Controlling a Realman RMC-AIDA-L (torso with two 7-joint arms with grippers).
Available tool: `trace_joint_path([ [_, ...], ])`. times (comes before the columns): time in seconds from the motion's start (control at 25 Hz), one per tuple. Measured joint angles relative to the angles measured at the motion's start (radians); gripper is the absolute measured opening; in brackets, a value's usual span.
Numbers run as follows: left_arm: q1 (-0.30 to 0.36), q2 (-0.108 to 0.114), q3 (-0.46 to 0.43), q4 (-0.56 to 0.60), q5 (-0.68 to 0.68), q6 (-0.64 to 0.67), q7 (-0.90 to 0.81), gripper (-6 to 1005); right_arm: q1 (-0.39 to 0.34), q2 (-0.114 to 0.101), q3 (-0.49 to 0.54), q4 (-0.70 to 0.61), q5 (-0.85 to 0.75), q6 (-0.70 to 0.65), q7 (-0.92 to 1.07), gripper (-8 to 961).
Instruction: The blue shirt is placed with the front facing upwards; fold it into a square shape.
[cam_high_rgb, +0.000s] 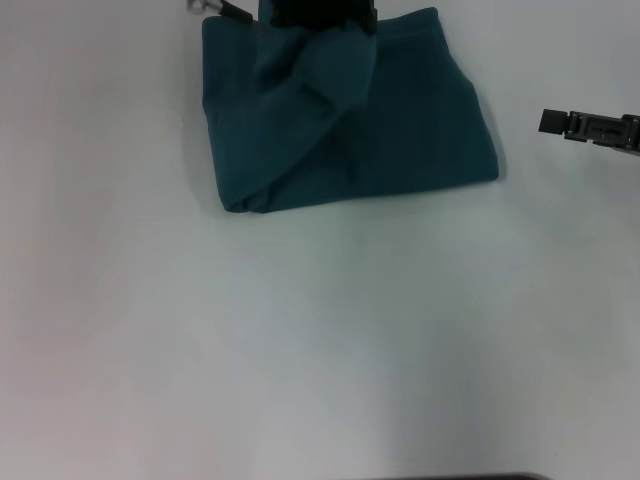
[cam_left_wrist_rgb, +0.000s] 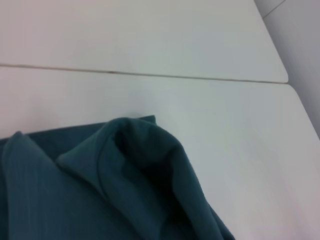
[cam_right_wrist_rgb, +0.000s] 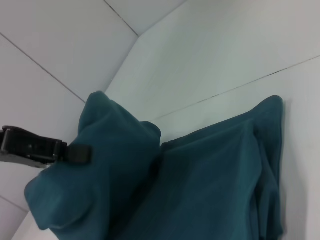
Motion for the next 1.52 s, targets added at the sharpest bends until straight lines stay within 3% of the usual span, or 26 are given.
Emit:
trace_joint_path([
  [0.4,-0.044,-0.005,0.034,0.026,0.006,-0.041,0.007,92,0.002,0.003,0.000,0.000,-0.002,0.003,0.001,897],
  [0.72,-0.037,0.005,0.026,0.051,-0.010,-0.072,0.018,93,0.004,0.003,0.000,0.000,-0.006,0.011,0.004,898],
  [0.96,-0.041,-0.015,0.024,0.057,-0.122,-0.099,0.120,134,0.016,0.003,0.000,0.011,-0.026,0.019,0.006,898],
  [1.08,-0.044,-0.021,0.023,0.054,-0.159,-0.099,0.159,296,0.017,0.003,0.000,0.011,-0.031,0.022,0.010,898],
  [1.2,-0.013,-0.009,0.009,0.039,-0.245,-0.075,0.204,402,0.014,0.003,0.002,0.011,-0.032,0.023,0.011,898],
  [1.52,0.190,0.025,-0.044,-0.120,-0.331,0.026,0.199,620,0.019,-0.001,0.007,0.011,-0.032,0.019,0.019,897],
])
